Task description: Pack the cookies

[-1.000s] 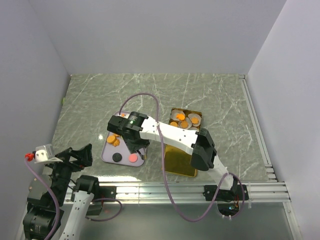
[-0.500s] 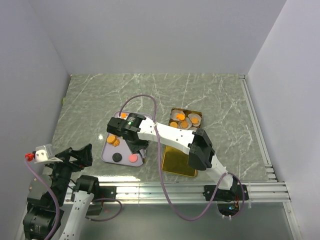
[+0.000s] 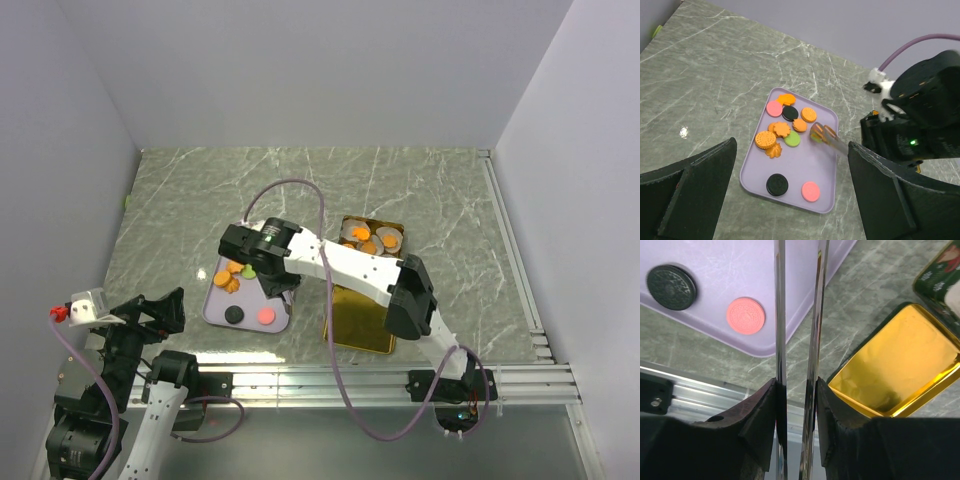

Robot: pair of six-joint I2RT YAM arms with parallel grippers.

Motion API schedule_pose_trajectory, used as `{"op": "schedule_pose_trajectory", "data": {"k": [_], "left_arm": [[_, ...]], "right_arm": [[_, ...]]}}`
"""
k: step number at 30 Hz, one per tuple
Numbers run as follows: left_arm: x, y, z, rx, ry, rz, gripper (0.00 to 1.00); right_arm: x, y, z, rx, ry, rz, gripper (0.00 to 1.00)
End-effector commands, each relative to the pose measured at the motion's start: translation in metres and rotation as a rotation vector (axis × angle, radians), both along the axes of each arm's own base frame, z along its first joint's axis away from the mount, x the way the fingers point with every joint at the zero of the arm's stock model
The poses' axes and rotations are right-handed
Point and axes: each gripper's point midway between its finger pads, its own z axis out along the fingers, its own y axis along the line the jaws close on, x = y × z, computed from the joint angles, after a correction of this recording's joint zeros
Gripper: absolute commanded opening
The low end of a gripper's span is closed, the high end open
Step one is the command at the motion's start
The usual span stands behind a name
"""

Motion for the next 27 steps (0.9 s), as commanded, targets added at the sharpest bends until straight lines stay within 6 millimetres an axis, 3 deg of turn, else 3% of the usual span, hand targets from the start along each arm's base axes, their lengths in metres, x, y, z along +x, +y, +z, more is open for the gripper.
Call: {"op": "schedule_pose_trajectory", "data": {"k": [1,9,15,16,17,27], "left_arm": [[-0.011,0.0,0.014,-0.003,-0.101,-0.015,0.99],[-0.011,0.0,0.014,-0.004,-0.103,-0.015,1.0],[-0.01,0.0,0.014,-0.003,-0.1,-0.015,0.99],[-0.01,0.0,0.013,-0.003,-0.098,-0.015,1.0],[-0.011,0.0,0.014,-0.003,-0.1,-0.016,1.0],[-0.008,-0.001,0.013,0.001,-0.086,-0.019,0.99]], "right_arm": [[0.002,-0.027,0.045,0.021,-0.056,-0.047,0.34],[0.004,-0.051,0.07,0.069,-0.086,-0.112,0.33],[0.014,-0.094,0.088,0.081,-0.129,-0.201,0.33],[0.013,-0.104,0.083,0.061,-0.124,-0.213,0.33],[0.012,-0.112,0.091,0.091,-0.133,-0.227,0.33],[-0.011,-0.188,0.078,0.126,-0.114,-0.376,0.33]]}}
